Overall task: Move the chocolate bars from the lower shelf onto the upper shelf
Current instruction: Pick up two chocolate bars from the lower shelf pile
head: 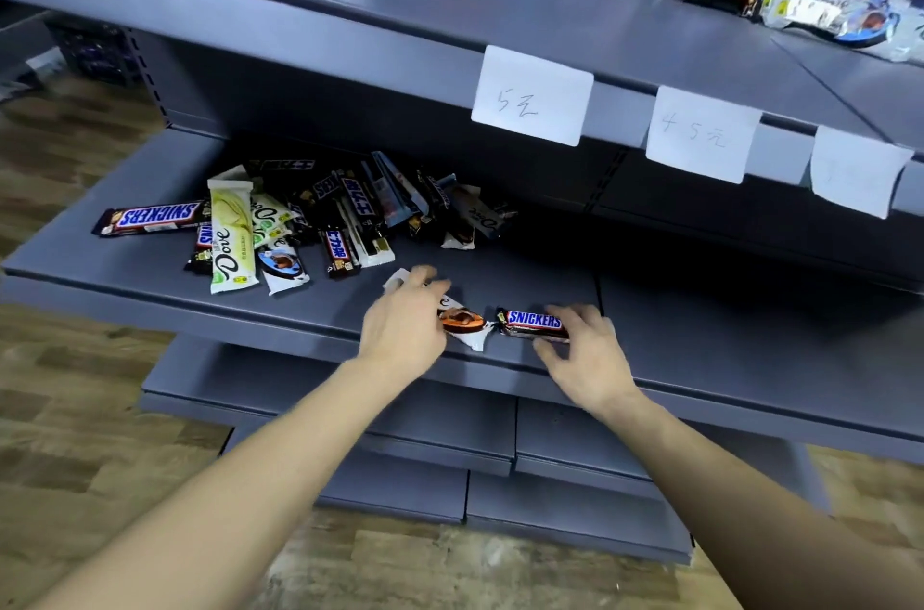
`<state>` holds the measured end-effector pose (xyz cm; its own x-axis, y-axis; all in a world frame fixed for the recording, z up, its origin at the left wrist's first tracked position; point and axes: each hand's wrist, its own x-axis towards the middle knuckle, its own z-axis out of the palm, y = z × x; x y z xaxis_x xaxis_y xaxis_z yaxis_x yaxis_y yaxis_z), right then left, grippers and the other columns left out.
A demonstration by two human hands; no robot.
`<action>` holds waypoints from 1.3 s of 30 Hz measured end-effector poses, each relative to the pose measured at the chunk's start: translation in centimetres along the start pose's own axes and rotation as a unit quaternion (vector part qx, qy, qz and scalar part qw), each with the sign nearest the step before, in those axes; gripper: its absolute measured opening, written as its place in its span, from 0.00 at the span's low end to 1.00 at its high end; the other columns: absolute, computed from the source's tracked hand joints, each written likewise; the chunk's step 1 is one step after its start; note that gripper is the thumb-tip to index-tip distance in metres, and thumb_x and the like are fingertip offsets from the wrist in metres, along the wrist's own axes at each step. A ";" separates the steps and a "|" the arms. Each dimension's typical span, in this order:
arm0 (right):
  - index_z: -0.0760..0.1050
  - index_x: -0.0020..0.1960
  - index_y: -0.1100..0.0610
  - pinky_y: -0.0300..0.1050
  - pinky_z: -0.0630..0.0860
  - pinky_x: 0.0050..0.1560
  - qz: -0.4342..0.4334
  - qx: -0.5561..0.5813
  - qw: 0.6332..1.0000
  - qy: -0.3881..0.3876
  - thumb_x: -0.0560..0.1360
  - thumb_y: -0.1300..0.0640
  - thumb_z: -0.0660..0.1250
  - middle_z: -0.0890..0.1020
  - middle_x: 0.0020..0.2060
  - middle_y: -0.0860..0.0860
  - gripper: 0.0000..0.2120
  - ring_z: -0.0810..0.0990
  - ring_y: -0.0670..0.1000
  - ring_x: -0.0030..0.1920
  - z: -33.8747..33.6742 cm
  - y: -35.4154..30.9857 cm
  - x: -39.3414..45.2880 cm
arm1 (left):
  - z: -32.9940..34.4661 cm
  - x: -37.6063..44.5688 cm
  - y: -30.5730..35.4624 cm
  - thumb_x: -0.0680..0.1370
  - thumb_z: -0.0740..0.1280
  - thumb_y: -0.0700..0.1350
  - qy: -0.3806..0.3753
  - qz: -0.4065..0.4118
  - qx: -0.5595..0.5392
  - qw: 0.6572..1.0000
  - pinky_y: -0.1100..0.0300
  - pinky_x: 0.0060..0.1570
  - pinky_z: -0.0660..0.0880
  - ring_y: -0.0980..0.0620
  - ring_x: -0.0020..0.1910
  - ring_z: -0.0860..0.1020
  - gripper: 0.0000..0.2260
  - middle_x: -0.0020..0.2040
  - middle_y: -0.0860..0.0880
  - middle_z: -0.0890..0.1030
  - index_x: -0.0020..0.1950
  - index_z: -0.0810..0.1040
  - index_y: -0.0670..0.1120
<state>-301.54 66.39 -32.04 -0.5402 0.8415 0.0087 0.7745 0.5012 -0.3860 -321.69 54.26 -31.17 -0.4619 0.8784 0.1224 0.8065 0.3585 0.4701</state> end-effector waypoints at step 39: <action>0.80 0.59 0.50 0.28 0.70 0.47 -0.224 0.151 0.937 0.223 0.71 0.57 0.75 0.77 0.51 0.43 0.17 0.75 0.40 0.46 -27.2 10.3 -13.7 | -7.9 -12.5 27.6 0.70 0.75 0.50 0.197 0.372 0.128 0.898 0.51 0.45 0.73 0.48 0.48 0.76 0.20 0.53 0.50 0.78 0.60 0.80 0.47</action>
<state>-277.23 65.45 -11.06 -0.5449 0.5946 0.5912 0.3382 0.8010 -0.4939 -296.55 50.66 -12.86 0.1859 0.7435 0.6424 0.9811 -0.1765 -0.0796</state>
